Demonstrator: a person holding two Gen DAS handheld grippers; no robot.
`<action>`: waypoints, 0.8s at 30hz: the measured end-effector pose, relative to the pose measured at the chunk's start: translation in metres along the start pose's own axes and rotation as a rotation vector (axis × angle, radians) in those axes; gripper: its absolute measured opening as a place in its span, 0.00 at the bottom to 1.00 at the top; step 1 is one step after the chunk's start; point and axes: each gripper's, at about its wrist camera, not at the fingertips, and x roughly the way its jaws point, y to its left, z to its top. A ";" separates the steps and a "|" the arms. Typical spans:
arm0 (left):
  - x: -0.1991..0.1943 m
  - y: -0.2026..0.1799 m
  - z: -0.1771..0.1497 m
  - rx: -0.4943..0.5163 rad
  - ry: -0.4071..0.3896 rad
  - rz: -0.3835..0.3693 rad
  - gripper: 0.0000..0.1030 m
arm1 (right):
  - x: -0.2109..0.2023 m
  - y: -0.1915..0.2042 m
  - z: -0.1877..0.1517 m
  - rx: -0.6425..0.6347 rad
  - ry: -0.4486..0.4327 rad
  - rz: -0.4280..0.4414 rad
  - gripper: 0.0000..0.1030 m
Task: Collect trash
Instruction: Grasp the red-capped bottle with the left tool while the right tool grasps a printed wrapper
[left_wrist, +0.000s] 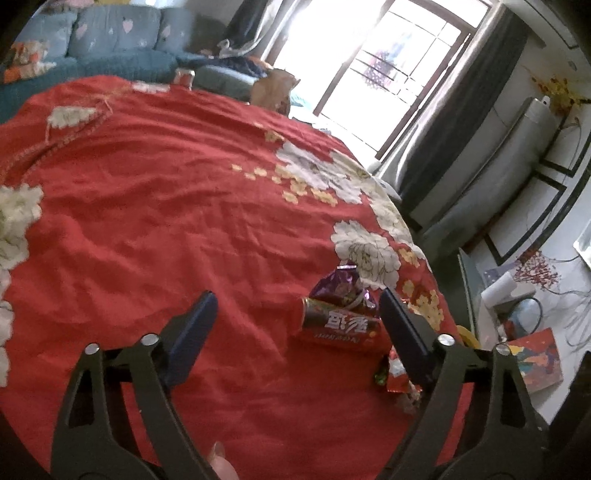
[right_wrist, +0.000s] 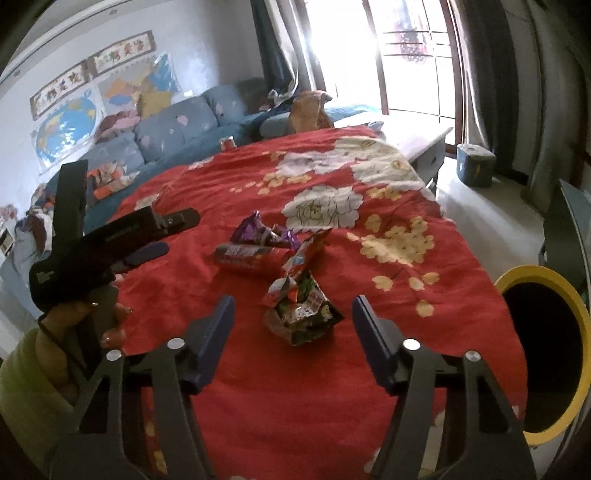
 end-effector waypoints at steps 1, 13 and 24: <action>0.002 0.002 -0.001 -0.008 0.011 -0.008 0.71 | 0.003 -0.001 -0.001 -0.003 0.007 -0.003 0.60; 0.042 0.005 -0.011 -0.060 0.125 -0.080 0.62 | 0.037 -0.028 -0.012 0.081 0.088 -0.011 0.46; 0.056 -0.017 -0.018 0.016 0.132 -0.068 0.62 | 0.053 -0.034 -0.017 0.121 0.127 0.071 0.27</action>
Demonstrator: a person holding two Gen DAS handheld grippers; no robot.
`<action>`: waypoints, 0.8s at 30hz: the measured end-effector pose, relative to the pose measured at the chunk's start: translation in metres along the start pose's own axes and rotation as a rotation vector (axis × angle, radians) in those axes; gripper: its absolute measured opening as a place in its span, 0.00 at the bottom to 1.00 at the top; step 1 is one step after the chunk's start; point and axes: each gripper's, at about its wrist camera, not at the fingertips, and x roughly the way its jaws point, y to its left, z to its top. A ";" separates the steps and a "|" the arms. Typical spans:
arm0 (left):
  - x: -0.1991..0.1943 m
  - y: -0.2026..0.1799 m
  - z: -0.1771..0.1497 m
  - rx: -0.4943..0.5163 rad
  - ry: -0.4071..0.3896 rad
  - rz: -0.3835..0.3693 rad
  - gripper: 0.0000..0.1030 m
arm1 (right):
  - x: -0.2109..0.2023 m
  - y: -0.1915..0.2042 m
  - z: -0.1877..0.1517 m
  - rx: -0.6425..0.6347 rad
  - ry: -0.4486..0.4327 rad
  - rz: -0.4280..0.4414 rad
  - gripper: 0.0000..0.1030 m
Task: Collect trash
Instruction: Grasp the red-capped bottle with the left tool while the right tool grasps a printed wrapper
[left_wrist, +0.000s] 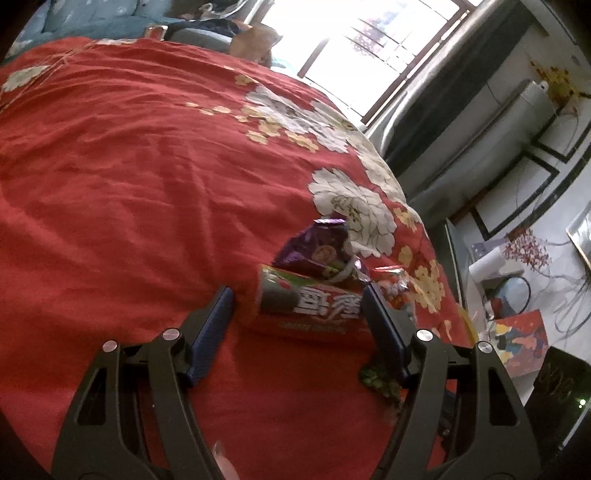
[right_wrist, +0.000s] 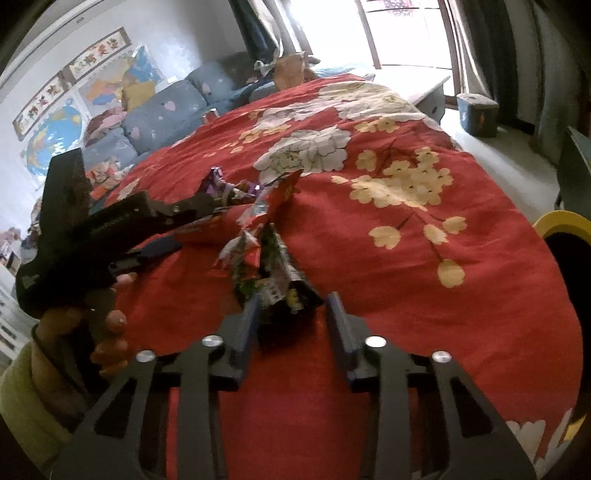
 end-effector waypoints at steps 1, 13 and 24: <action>0.002 -0.002 -0.001 0.006 0.000 0.002 0.62 | 0.000 0.000 -0.001 0.002 0.002 0.006 0.26; -0.006 0.001 -0.002 -0.054 0.009 -0.070 0.36 | -0.015 -0.005 -0.011 0.038 0.010 0.031 0.12; -0.022 -0.013 -0.007 -0.068 0.028 -0.180 0.27 | -0.034 -0.016 -0.014 0.068 -0.016 0.024 0.10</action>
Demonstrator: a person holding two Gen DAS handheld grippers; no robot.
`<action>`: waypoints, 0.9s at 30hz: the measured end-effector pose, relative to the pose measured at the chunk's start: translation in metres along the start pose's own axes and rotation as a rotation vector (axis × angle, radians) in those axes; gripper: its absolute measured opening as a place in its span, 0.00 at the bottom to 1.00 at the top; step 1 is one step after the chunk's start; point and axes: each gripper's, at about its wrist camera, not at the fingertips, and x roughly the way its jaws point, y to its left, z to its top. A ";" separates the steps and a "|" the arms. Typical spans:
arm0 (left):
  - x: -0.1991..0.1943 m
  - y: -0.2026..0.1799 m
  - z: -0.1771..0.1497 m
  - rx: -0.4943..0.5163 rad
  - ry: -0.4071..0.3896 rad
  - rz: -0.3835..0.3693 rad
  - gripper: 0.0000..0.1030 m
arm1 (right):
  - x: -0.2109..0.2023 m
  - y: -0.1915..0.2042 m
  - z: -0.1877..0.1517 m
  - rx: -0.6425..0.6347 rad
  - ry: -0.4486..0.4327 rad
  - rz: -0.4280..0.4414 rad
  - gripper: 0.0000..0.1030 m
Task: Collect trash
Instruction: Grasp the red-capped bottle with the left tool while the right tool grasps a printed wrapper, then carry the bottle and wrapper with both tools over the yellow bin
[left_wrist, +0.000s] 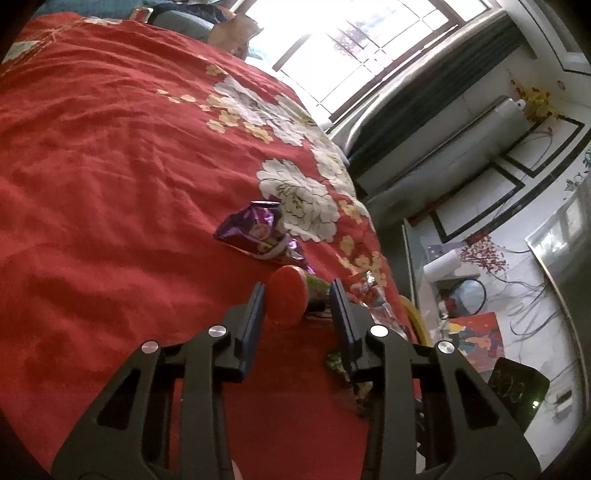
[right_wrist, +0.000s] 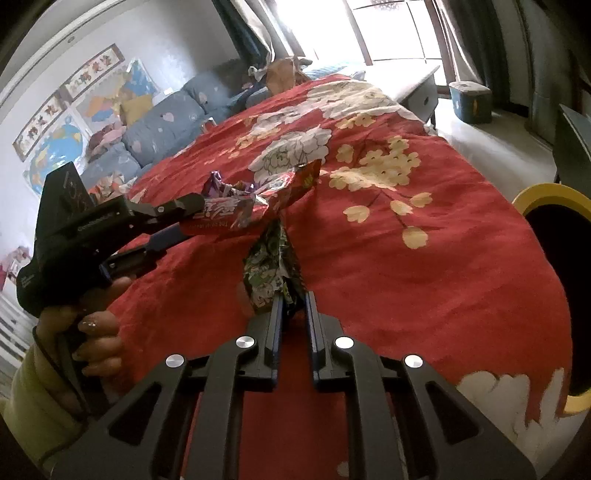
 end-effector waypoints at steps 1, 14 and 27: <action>-0.002 -0.003 -0.001 0.009 0.001 -0.002 0.26 | -0.002 0.000 0.000 0.001 -0.002 0.002 0.10; -0.040 -0.040 0.005 0.108 -0.103 0.007 0.25 | -0.041 0.006 -0.003 -0.016 -0.053 0.052 0.10; -0.053 -0.085 -0.002 0.217 -0.132 -0.021 0.24 | -0.082 -0.020 0.012 0.053 -0.176 0.013 0.09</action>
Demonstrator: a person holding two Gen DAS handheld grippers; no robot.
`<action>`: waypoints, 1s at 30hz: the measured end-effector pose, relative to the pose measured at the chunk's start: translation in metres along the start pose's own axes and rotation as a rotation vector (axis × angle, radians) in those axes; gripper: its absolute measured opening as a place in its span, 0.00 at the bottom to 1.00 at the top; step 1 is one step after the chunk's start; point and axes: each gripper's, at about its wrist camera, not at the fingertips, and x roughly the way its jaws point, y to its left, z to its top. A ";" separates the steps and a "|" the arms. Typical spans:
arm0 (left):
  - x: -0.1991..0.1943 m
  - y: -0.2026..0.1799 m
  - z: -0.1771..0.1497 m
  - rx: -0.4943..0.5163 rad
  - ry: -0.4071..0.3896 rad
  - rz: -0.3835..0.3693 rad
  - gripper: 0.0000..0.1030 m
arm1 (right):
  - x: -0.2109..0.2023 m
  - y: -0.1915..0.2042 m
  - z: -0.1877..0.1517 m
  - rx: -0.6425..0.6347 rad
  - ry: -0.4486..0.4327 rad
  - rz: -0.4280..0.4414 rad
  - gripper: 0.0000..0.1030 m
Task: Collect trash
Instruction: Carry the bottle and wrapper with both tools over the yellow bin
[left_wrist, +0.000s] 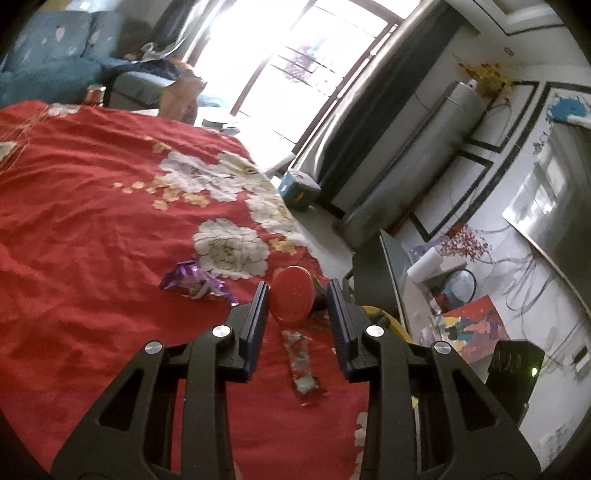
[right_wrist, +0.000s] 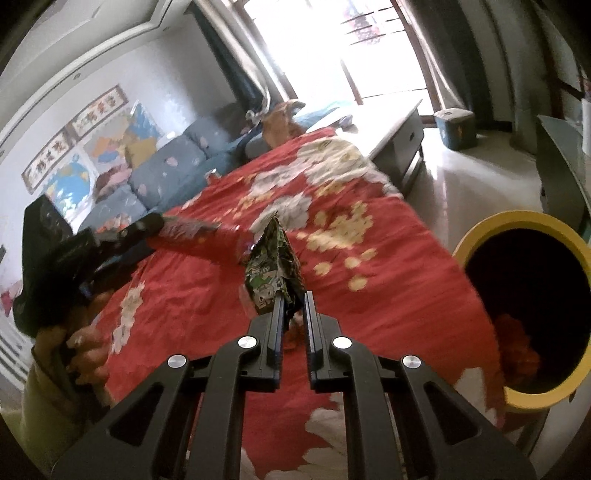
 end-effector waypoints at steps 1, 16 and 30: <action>0.000 -0.004 -0.001 0.009 0.001 -0.001 0.24 | -0.002 -0.003 0.002 0.007 -0.009 -0.005 0.09; 0.018 -0.053 -0.017 0.117 0.054 -0.044 0.24 | -0.034 -0.040 0.018 0.079 -0.116 -0.079 0.09; 0.041 -0.095 -0.036 0.222 0.105 -0.067 0.24 | -0.054 -0.069 0.020 0.134 -0.176 -0.134 0.09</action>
